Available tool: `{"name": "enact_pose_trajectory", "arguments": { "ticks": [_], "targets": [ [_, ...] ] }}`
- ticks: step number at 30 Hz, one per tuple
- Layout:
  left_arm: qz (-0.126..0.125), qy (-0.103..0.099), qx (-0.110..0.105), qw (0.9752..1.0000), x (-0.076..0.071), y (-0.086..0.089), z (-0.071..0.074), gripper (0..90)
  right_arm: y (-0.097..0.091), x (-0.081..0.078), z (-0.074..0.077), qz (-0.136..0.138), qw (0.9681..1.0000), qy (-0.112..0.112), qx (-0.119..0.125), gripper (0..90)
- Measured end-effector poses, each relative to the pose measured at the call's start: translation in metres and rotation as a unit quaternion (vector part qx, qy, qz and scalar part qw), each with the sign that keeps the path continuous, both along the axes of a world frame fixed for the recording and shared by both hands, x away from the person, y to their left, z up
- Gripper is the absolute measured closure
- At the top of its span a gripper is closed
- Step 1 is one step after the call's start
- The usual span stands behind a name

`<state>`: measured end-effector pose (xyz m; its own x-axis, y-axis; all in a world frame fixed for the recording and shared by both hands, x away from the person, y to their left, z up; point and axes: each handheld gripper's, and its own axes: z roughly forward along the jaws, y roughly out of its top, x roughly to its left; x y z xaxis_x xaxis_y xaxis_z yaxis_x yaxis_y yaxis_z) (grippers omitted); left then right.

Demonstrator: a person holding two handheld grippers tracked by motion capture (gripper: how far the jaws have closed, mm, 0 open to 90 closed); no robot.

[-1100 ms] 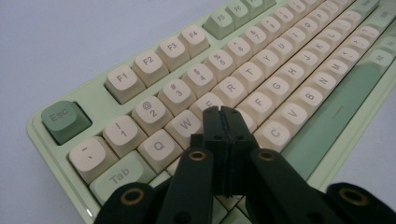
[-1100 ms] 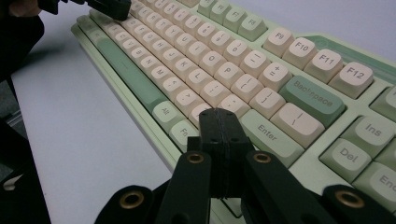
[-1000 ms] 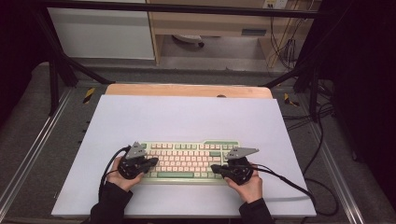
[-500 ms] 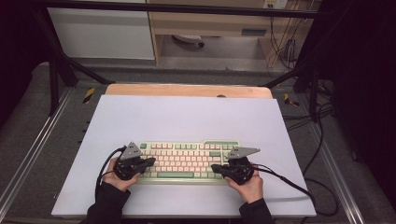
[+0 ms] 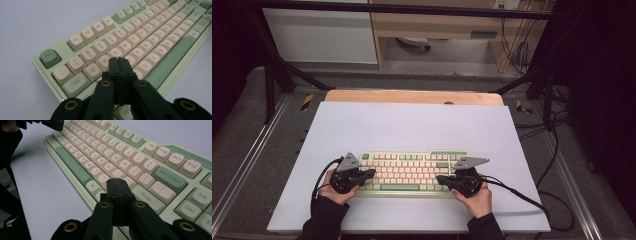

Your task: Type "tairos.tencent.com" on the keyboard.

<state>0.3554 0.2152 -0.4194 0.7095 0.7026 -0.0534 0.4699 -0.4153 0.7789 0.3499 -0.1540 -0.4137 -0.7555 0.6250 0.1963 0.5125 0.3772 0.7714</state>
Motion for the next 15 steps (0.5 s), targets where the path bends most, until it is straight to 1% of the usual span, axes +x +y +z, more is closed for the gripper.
{"name": "enact_pose_trajectory", "arguments": {
  "ticks": [4, 10, 15],
  "targets": [
    [-0.001, 0.000, -0.002, 1.0000, 0.000, 0.000, 0.000, 89.9, 0.005, 0.001, 0.001, 0.003, 1.0000, -0.001, -0.001, 90.0],
    [-0.001, 0.000, -0.002, 1.0000, -0.001, 0.002, 0.001, 89.8, 0.016, 0.003, 0.001, 0.014, 0.9998, -0.004, -0.011, 90.0],
    [0.001, 0.000, -0.005, 1.0000, -0.001, 0.005, 0.001, 89.9, 0.024, 0.005, 0.001, 0.017, 0.9998, -0.001, -0.014, 90.0]
  ]
}}
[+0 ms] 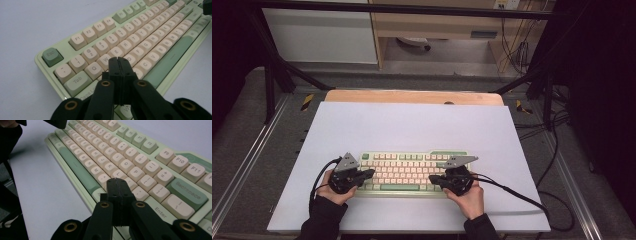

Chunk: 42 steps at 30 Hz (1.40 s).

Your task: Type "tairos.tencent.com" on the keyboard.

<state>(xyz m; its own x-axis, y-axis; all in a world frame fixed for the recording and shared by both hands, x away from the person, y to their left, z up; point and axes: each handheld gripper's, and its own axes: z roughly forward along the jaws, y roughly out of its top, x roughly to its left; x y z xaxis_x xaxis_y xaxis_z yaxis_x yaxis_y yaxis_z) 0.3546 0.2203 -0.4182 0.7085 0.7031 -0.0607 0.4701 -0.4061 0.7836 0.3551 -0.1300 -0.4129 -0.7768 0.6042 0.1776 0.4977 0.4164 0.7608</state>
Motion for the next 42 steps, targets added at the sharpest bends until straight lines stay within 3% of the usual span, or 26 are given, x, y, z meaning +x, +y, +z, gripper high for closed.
{"name": "enact_pose_trajectory", "arguments": {
  "ticks": [19, 35, 42],
  "targets": [
    [0.001, 0.003, 0.000, 1.0000, 0.001, 0.001, -0.002, 89.8, 0.022, 0.011, -0.015, 0.015, 0.9996, 0.005, -0.023, 90.0],
    [0.000, 0.002, 0.001, 1.0000, 0.001, 0.001, -0.002, 89.9, 0.023, 0.011, -0.018, 0.015, 0.9995, 0.005, -0.028, 90.0],
    [0.000, 0.003, 0.001, 1.0000, 0.001, 0.001, -0.002, 89.8, 0.019, 0.009, -0.011, 0.009, 0.9997, -0.007, -0.022, 90.0]
  ]
}}
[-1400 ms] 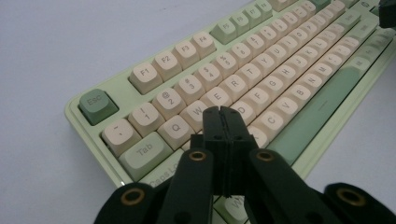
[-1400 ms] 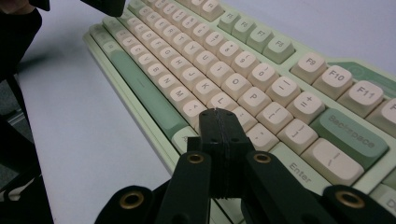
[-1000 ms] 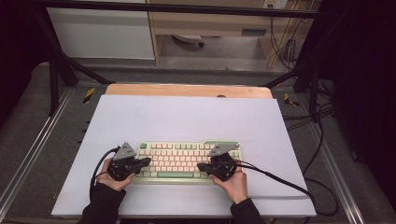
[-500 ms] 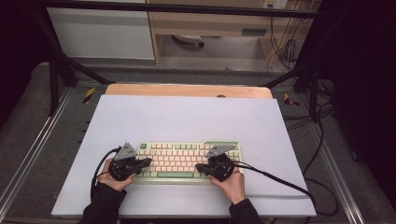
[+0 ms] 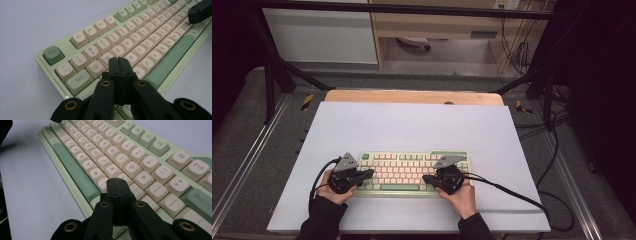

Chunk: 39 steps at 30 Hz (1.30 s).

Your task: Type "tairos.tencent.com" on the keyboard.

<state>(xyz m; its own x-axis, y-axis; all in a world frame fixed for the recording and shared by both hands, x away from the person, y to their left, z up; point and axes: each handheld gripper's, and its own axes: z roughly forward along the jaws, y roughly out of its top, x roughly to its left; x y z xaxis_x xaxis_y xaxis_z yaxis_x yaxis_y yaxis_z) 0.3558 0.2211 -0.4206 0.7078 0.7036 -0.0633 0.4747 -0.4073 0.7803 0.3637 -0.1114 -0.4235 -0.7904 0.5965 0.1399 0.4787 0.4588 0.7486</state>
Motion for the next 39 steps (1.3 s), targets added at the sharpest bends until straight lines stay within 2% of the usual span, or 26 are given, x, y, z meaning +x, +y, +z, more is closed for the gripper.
{"name": "enact_pose_trajectory", "arguments": {
  "ticks": [18, 39],
  "targets": [
    [-0.007, -0.002, -0.001, 1.0000, -0.001, -0.005, 0.002, 89.8, -0.029, 0.000, 0.010, -0.016, 0.9994, -0.003, 0.030, 90.0],
    [-0.017, -0.009, 0.009, 0.9998, 0.000, -0.025, 0.009, 89.5, -0.046, -0.008, 0.006, -0.024, 0.9994, 0.004, 0.025, 90.0]
  ]
}}
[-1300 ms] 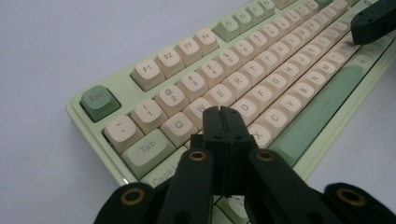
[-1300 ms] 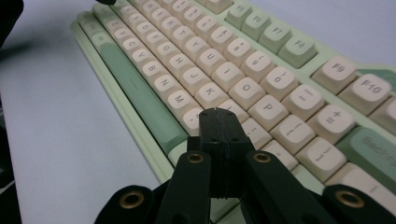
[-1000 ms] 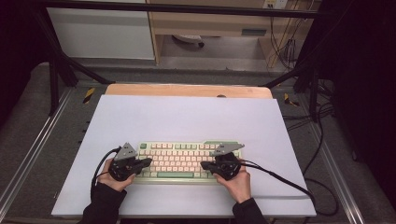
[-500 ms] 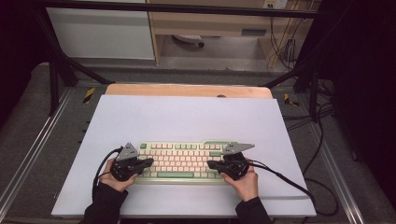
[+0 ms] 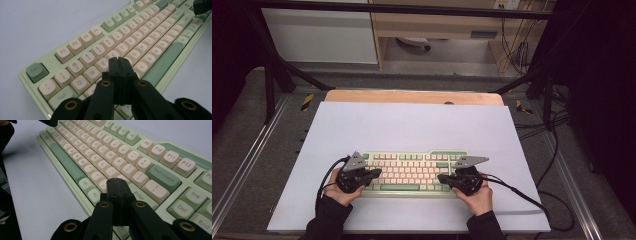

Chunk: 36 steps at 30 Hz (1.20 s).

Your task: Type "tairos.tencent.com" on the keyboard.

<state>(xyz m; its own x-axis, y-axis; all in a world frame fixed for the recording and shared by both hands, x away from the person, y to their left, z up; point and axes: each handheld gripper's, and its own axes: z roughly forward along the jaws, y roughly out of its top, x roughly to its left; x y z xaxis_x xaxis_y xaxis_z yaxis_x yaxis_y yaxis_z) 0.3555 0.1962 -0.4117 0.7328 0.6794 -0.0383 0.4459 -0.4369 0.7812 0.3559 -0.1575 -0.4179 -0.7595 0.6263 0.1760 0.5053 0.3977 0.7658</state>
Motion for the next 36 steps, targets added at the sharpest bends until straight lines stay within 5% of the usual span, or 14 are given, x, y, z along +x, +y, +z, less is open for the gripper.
{"name": "enact_pose_trajectory", "arguments": {
  "ticks": [36],
  "targets": [
    [-0.001, 0.005, 0.010, 0.9999, 0.025, -0.040, -0.005, 89.8, 0.000, -0.001, -0.001, 0.001, 1.0000, 0.003, -0.002, 90.0]
  ]
}}
